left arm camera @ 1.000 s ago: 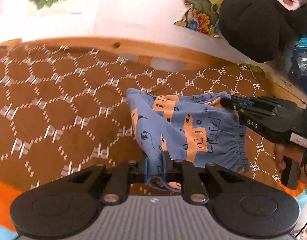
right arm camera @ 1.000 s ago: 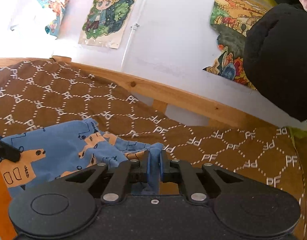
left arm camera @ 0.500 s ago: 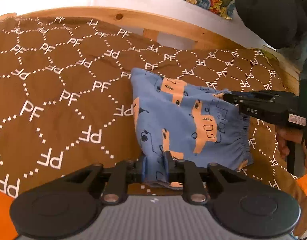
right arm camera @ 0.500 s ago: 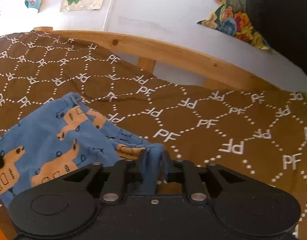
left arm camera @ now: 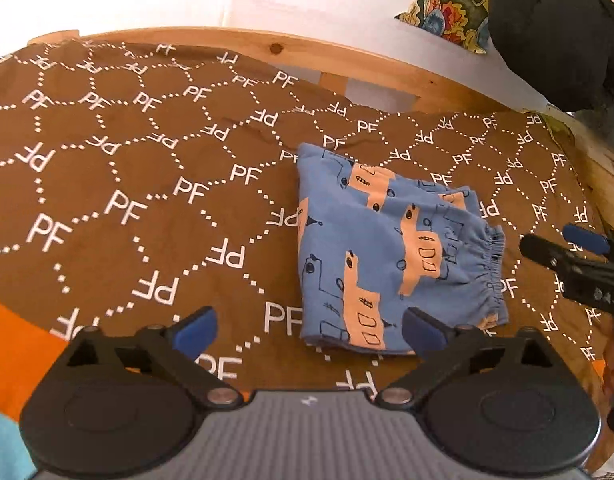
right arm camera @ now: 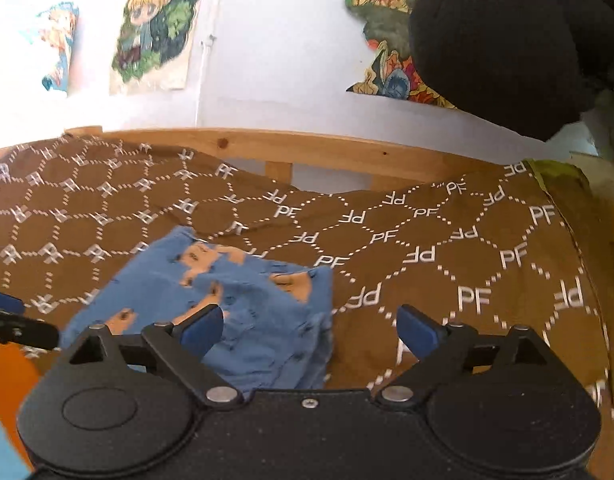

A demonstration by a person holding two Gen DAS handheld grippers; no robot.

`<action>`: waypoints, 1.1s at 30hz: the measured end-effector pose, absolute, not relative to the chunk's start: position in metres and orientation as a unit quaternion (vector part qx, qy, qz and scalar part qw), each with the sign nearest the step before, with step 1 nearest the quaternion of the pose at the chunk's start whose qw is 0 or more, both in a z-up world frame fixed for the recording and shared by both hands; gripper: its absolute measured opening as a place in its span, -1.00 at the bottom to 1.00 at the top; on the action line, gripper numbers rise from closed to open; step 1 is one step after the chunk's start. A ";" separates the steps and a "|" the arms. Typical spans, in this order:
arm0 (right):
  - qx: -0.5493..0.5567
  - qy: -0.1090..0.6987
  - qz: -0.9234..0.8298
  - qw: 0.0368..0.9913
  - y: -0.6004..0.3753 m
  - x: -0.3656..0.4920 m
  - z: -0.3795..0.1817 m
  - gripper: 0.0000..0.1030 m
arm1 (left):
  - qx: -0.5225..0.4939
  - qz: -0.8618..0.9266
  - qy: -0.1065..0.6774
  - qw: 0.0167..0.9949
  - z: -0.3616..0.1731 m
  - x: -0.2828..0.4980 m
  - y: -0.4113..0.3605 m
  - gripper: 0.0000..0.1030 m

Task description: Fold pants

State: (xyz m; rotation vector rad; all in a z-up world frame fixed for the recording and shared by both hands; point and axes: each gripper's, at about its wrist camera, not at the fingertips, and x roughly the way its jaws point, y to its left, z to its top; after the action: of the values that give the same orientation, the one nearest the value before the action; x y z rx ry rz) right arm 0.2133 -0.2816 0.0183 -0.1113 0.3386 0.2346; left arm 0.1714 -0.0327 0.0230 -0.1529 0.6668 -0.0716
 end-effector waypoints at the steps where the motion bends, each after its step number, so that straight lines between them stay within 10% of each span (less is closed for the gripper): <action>1: -0.046 0.167 0.112 0.978 -0.281 0.206 0.020 0.97 | -0.075 -0.036 0.324 0.943 0.025 0.167 -0.034 0.99; 33: 0.017 0.192 0.096 0.977 -0.276 0.075 0.004 0.99 | 0.032 -0.019 0.265 0.963 0.023 0.065 -0.072 0.99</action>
State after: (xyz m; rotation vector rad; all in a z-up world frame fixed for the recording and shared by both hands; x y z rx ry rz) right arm 0.0750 -0.2756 0.0042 0.0342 0.3861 0.1941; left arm 0.0654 -0.0724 0.0226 0.0654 0.5370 -0.0381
